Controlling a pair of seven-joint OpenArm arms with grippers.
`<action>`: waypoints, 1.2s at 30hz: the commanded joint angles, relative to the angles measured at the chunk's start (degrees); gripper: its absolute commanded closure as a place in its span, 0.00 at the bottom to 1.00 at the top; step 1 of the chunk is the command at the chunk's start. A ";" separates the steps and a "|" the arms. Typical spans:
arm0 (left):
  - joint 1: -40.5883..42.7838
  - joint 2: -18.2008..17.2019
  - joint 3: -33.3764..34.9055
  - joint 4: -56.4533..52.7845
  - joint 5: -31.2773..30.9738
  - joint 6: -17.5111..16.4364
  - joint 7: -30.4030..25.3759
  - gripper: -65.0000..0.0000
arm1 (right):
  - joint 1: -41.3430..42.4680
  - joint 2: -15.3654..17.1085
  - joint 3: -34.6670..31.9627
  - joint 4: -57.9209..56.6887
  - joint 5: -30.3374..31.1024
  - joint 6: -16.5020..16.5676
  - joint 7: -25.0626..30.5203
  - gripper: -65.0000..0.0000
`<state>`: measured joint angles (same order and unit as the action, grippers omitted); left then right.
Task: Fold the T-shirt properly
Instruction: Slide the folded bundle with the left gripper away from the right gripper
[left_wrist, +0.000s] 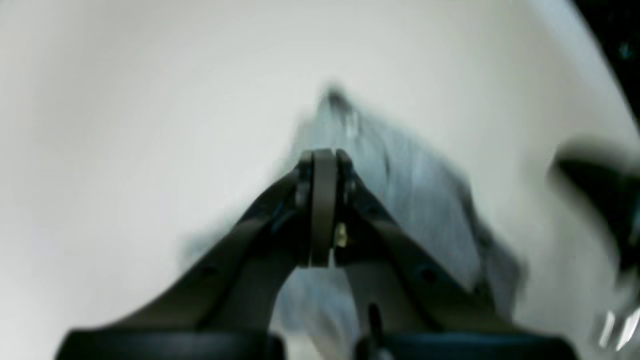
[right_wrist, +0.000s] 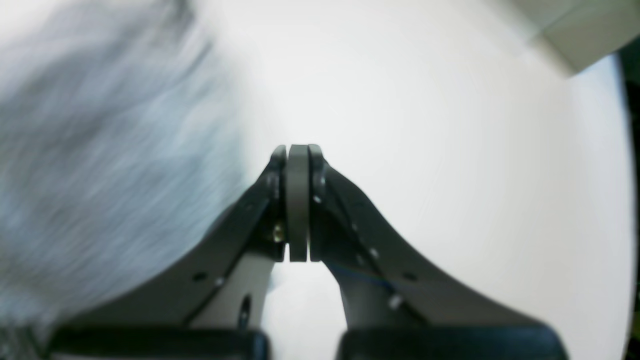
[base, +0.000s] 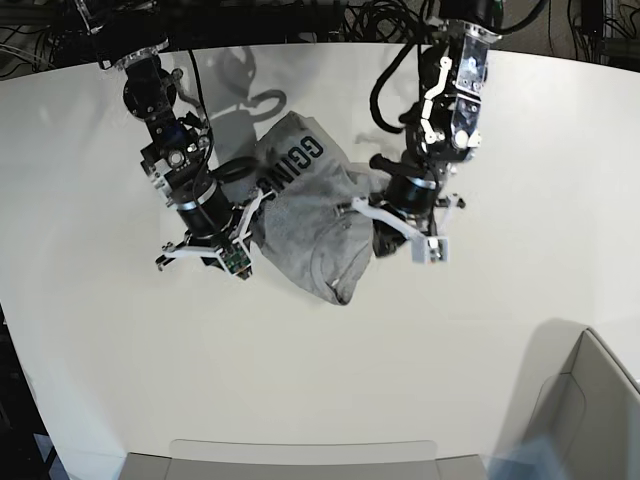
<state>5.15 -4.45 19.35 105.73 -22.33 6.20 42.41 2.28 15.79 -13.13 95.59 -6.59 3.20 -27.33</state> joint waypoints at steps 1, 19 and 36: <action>-0.27 0.89 1.52 1.21 -0.22 -0.70 -1.93 1.00 | 1.19 0.43 0.33 0.01 -0.22 0.09 0.74 1.00; -5.02 -0.43 5.04 -15.58 6.11 -0.70 -1.23 1.00 | -2.77 2.10 -10.48 -10.80 -0.22 0.18 1.09 1.00; -12.84 1.41 -4.28 -8.46 7.43 -1.23 -3.78 1.00 | -8.13 1.92 4.47 5.90 -0.14 -0.43 1.09 1.00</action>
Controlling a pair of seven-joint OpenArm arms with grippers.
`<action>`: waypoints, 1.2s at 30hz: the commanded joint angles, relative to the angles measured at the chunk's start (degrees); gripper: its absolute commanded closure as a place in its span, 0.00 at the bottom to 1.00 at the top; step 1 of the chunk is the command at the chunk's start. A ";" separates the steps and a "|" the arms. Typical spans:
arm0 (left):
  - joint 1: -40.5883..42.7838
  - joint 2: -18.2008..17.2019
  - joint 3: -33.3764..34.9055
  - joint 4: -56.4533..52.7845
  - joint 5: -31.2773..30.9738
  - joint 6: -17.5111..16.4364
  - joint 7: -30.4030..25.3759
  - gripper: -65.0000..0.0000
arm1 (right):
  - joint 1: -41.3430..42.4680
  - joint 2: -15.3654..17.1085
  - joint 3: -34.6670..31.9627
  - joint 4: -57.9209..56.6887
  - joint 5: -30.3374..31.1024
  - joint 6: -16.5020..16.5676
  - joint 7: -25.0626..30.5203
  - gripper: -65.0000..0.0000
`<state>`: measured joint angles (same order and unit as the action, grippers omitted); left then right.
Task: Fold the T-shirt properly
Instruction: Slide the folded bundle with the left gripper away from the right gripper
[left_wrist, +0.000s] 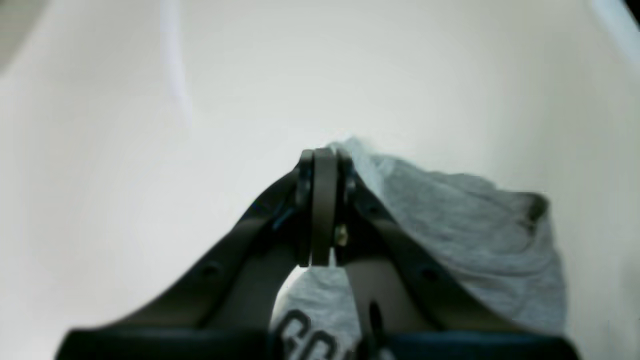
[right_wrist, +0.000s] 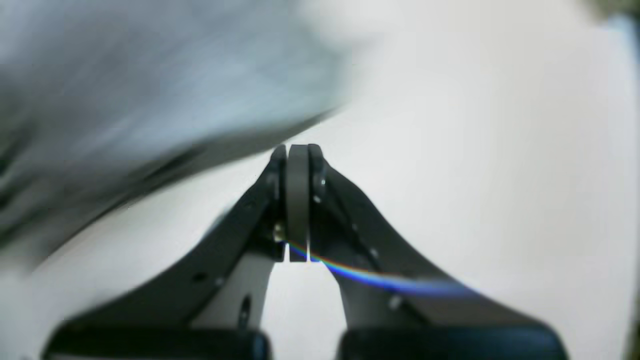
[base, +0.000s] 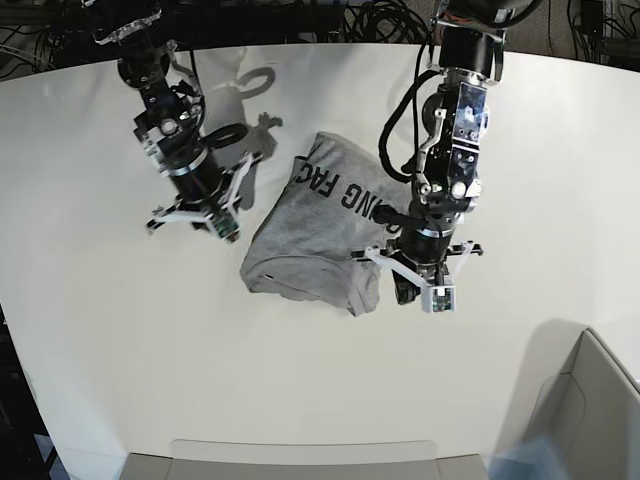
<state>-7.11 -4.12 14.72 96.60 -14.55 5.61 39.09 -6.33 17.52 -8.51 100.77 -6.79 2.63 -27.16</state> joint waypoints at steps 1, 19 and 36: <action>-0.05 2.14 0.44 0.77 -0.36 -0.64 -1.77 1.00 | 0.48 0.20 2.49 1.60 0.06 0.14 0.92 1.00; 2.50 8.74 0.53 -18.84 -0.44 -16.46 -13.46 1.00 | -6.02 0.11 14.97 0.81 0.15 0.14 0.83 1.00; 5.66 -2.08 -14.41 -32.29 -0.53 -16.38 -30.78 1.00 | -7.61 -2.53 16.91 1.25 0.06 0.14 0.92 1.00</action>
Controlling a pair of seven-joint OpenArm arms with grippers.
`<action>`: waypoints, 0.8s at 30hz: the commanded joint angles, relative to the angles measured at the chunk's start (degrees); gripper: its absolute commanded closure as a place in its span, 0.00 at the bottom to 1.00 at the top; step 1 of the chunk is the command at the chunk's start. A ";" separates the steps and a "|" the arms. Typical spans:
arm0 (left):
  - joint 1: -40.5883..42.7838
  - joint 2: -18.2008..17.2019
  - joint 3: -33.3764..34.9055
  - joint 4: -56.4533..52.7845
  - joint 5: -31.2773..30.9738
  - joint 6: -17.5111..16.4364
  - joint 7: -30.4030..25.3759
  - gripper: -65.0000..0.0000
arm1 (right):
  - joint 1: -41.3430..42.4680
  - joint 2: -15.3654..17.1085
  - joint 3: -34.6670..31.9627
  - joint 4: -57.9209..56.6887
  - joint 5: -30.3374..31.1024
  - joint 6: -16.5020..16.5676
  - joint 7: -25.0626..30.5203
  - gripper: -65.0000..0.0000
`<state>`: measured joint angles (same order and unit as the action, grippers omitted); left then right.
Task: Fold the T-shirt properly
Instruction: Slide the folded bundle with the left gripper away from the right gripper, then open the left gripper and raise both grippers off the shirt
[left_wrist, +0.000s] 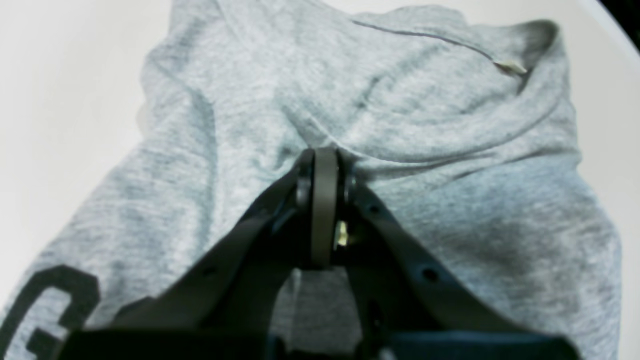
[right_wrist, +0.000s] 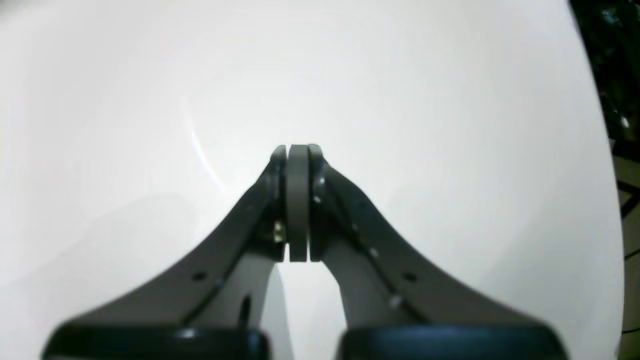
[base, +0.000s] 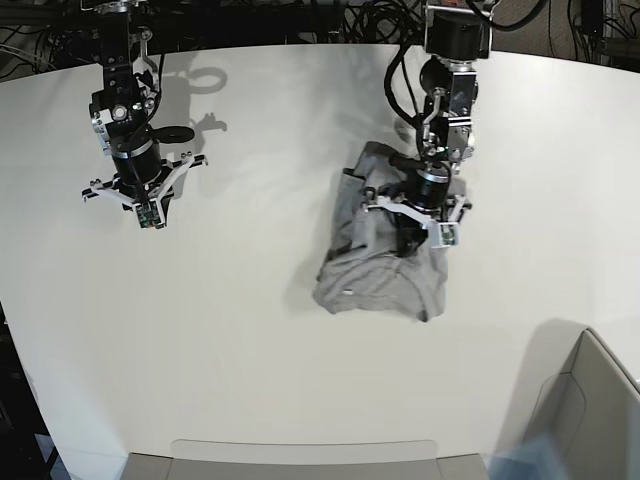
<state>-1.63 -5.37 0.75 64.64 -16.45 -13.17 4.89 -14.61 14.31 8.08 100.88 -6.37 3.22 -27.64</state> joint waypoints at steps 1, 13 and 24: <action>0.18 -1.62 -0.71 -0.33 1.37 2.40 3.42 1.00 | 0.68 0.68 0.14 1.14 -0.35 -0.45 1.40 1.00; -3.43 -13.23 -1.15 -2.53 1.37 2.40 3.42 1.00 | 1.47 1.12 0.58 0.79 -0.35 -0.45 1.40 1.00; -1.40 -11.29 -1.15 24.98 1.37 2.40 12.21 1.00 | 2.26 0.68 0.50 6.15 2.37 -0.45 1.40 1.00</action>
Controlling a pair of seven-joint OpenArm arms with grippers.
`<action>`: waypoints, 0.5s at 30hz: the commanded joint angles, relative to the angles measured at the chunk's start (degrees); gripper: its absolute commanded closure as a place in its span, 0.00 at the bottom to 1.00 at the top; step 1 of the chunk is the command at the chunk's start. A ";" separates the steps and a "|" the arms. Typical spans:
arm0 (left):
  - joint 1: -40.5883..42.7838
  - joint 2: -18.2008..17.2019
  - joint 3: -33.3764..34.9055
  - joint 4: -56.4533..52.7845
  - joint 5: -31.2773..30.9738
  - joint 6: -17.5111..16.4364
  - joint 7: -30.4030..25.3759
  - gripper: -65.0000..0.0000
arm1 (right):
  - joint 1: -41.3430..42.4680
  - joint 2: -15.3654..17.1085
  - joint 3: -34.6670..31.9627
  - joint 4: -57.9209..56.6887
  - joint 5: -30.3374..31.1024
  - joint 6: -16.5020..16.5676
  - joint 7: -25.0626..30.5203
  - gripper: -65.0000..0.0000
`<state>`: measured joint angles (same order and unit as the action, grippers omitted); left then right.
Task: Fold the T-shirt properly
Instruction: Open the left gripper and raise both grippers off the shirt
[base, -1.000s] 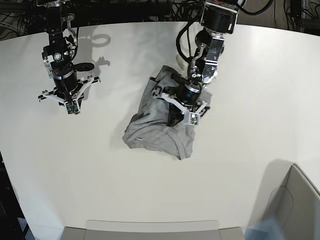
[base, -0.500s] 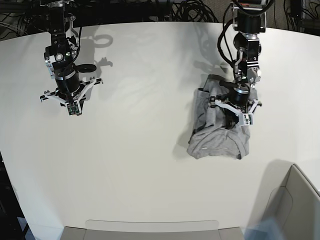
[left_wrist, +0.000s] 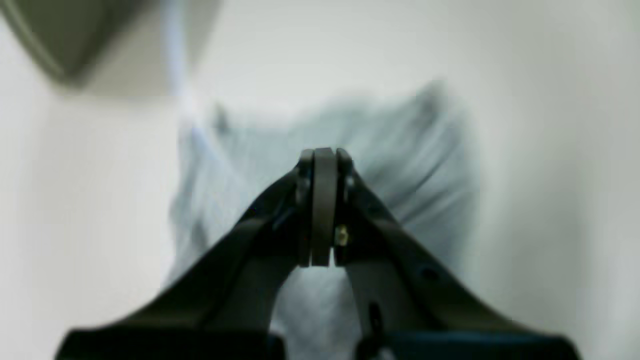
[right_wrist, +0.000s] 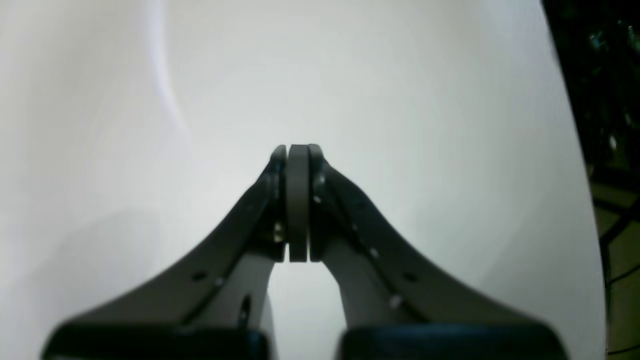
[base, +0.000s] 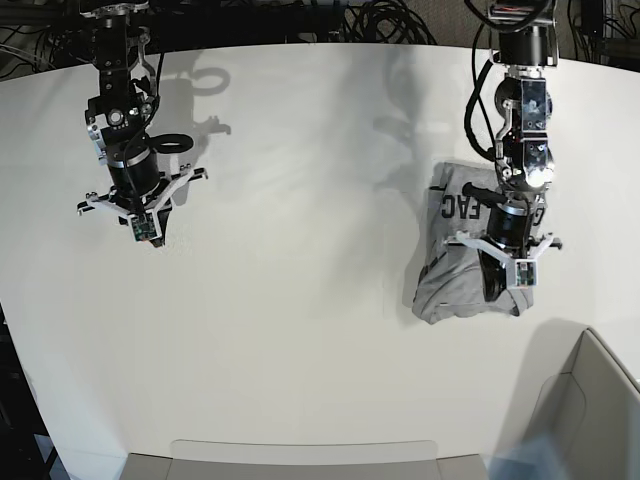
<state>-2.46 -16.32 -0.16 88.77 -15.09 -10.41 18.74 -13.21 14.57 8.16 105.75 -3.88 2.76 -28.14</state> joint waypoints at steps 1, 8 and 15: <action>0.13 0.27 -0.23 4.90 0.02 -0.35 -0.41 1.00 | 0.77 0.51 0.50 2.77 1.99 0.00 1.90 1.00; 13.40 5.02 -3.84 18.35 0.10 -0.09 2.31 1.00 | -6.26 0.86 0.50 10.68 12.10 0.09 1.81 1.00; 30.99 6.78 -6.39 28.37 0.28 0.00 2.40 1.00 | -18.83 0.86 0.50 12.62 12.28 0.09 1.90 1.00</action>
<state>28.25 -9.21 -6.13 116.73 -15.05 -10.72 21.28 -31.97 14.98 8.29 117.38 8.12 2.83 -27.44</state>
